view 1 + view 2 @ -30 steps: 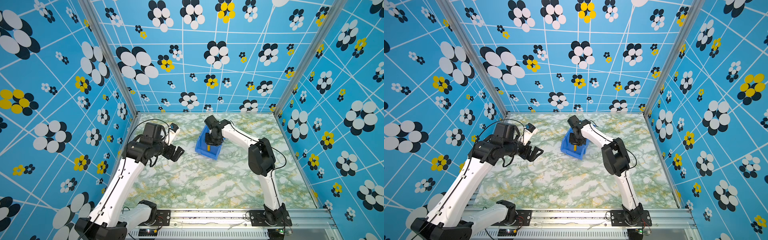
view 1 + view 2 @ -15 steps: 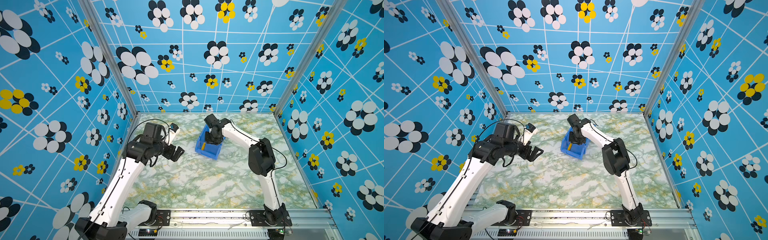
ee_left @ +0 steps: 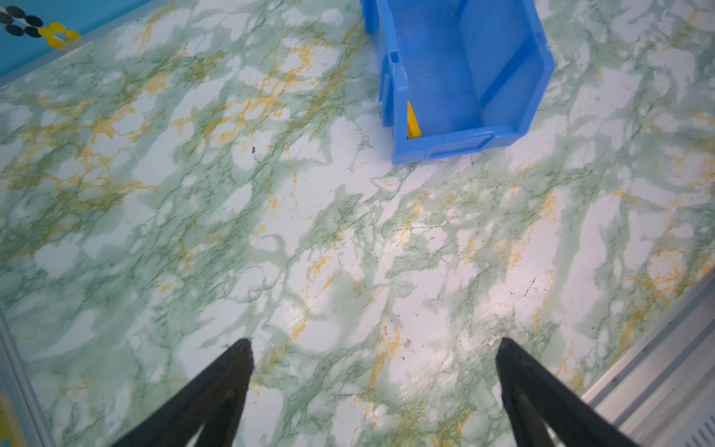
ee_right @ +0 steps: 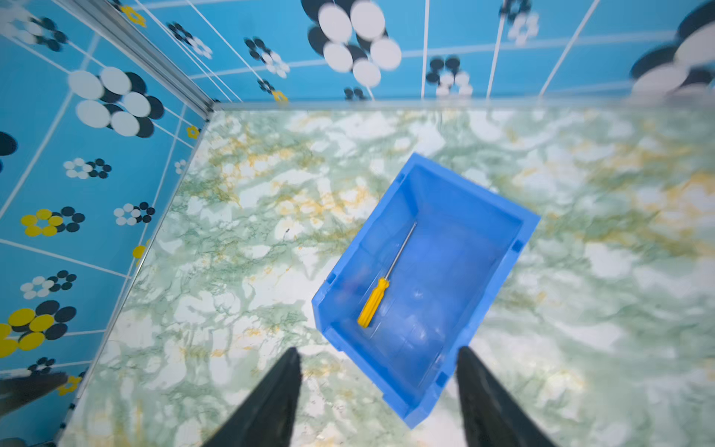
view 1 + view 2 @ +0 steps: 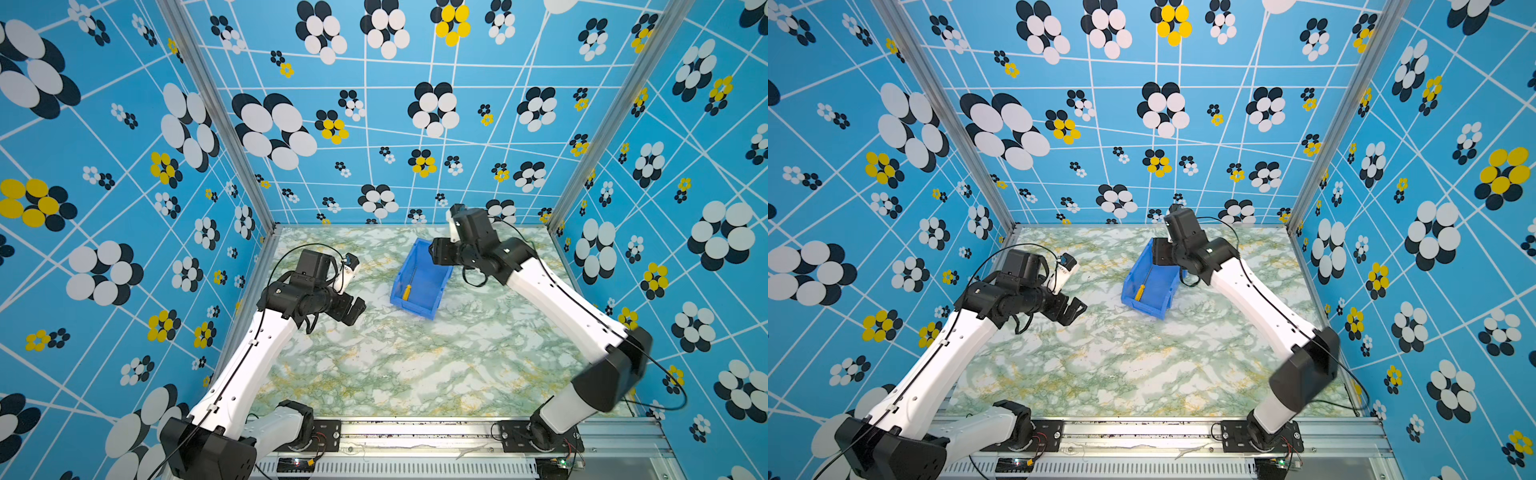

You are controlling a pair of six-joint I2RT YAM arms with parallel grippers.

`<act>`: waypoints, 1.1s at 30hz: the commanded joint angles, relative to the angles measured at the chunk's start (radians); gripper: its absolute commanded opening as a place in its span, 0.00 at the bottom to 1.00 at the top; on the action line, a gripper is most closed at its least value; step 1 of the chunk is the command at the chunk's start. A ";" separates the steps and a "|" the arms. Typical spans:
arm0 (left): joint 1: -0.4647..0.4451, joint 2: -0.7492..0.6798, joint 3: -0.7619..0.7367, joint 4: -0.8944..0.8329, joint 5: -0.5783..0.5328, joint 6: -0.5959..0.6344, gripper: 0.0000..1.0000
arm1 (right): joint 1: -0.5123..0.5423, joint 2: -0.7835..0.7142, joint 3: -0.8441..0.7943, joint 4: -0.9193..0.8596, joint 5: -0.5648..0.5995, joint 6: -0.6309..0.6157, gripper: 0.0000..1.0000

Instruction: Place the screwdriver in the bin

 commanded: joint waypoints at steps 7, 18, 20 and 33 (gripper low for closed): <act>0.006 0.091 -0.112 0.173 -0.142 -0.070 0.99 | -0.017 -0.345 -0.472 0.227 0.290 -0.113 0.99; 0.183 0.149 -0.205 0.455 -0.143 -0.228 0.99 | -0.181 -0.572 -0.828 0.464 0.446 -0.223 0.99; 0.243 0.158 -0.240 0.529 -0.123 -0.276 0.99 | -0.241 -0.578 -0.878 0.521 0.443 -0.220 0.99; 0.445 0.219 -0.459 1.024 -0.081 -0.404 0.99 | -0.515 -0.518 -1.155 0.971 0.351 -0.213 0.99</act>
